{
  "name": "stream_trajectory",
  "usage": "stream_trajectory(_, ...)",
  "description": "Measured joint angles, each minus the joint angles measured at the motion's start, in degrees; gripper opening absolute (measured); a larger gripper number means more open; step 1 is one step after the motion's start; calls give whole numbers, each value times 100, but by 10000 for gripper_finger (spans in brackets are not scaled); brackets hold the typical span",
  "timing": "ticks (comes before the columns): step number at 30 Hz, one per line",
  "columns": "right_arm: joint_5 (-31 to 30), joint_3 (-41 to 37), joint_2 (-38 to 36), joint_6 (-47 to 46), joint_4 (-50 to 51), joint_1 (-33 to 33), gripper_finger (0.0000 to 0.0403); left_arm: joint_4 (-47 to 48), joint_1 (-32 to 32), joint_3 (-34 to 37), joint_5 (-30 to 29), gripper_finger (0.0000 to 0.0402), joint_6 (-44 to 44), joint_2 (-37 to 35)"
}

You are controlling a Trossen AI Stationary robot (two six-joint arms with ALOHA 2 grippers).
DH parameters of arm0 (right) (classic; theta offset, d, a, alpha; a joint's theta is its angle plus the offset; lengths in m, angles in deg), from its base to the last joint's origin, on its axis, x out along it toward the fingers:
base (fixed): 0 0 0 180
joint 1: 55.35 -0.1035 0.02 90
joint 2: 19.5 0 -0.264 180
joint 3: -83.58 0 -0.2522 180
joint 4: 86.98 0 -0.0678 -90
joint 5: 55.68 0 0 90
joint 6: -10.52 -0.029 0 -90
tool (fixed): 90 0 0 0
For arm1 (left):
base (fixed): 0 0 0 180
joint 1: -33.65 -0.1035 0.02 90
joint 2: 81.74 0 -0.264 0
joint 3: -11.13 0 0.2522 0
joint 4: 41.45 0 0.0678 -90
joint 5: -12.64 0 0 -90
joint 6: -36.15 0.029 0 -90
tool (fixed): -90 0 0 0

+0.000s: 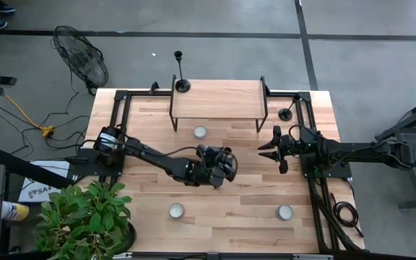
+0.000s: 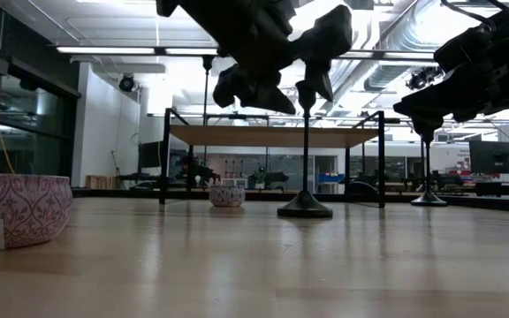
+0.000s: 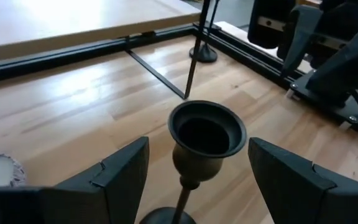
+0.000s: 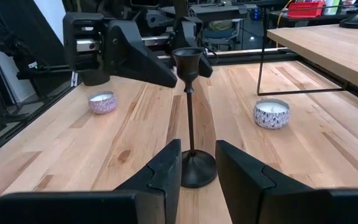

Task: Pick & Place candle stick holders
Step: Put the bottom black candle holder on the shelf

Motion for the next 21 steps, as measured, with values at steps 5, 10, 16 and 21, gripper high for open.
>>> stream_trajectory(5,2,0,0,0,-1,0,96,-191,-35,0,2,269,0,0)
stream_trajectory(10,0,-1,0,0,-2,0,96,-243,-34,0,-54,269,0,-2)
stream_trajectory(16,0,0,0,0,-2,0,96,-212,-31,0,-84,268,2,-2)
stream_trajectory(21,1,0,0,0,-2,0,96,-213,-31,0,-91,241,2,-2)
